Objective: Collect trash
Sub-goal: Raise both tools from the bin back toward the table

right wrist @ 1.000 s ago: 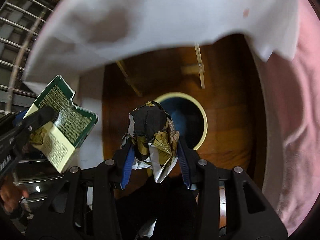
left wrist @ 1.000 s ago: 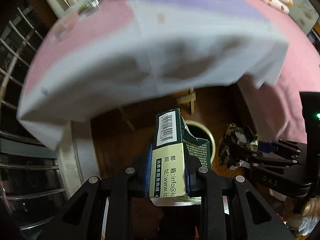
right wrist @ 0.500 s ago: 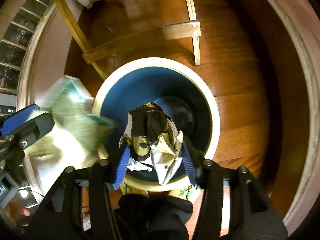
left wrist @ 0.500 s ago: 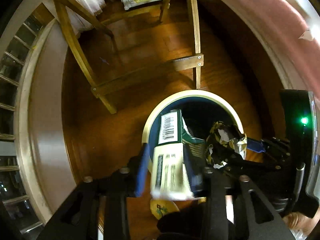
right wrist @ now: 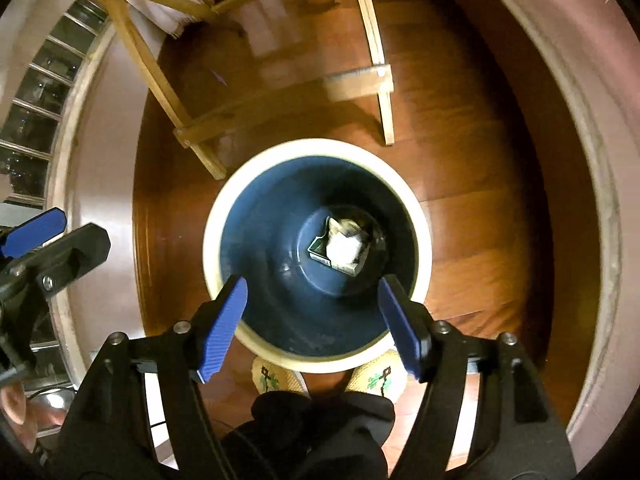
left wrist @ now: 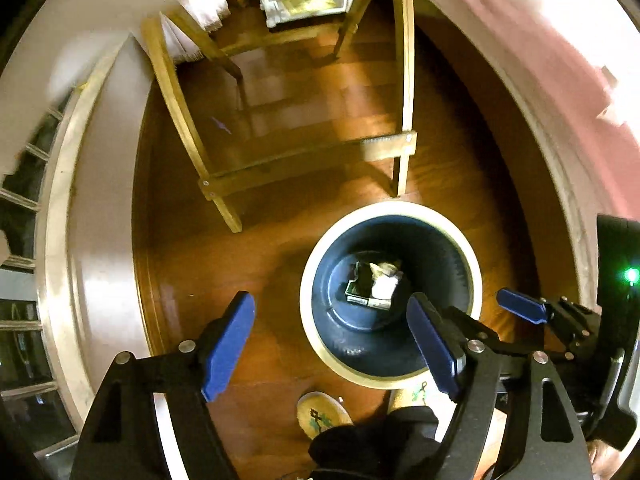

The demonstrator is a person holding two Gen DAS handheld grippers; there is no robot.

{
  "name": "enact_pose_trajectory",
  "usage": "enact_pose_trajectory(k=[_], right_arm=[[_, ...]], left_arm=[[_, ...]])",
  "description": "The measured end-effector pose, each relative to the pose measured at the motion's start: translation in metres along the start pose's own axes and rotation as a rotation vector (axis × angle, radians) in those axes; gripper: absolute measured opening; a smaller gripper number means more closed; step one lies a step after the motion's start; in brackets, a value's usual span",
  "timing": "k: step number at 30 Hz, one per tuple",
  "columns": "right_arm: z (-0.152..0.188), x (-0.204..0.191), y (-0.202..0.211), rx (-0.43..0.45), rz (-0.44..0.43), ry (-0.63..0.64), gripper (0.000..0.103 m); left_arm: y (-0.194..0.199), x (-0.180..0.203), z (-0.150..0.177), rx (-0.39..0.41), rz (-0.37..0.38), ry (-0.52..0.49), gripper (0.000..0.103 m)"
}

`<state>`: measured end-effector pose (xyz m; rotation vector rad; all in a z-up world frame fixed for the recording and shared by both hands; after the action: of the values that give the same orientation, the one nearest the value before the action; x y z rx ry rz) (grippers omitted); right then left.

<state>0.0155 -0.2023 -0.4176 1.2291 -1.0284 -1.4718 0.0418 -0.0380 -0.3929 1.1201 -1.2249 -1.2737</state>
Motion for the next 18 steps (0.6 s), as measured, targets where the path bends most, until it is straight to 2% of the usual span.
enact_pose_trajectory(k=[13, 17, 18], right_arm=[[0.046, -0.039, 0.177, 0.104, -0.025, -0.038, 0.068], [0.061, -0.060, 0.229, 0.134, -0.034, -0.033, 0.068], [0.065, -0.066, 0.241, 0.141, -0.034, -0.030, 0.068]], left_arm=[[0.190, -0.018, 0.031, 0.088, 0.043, -0.046, 0.080], [0.250, -0.024, 0.041, 0.117, 0.030, -0.055, 0.080], [0.265, -0.027, 0.045, 0.087, 0.050, -0.076, 0.080]])
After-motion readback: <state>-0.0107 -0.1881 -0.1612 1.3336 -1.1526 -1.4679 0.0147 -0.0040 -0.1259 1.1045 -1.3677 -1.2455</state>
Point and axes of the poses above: each gripper's, at about its wrist camera, not at the fingertips, and y roughly against the way its jaws point, x to its right, z to its underside, the point moved 3 cm from there along -y, roughly the way its jaws point, and after that the axes turned 14 degrees about -x, right-handed, at the moved point
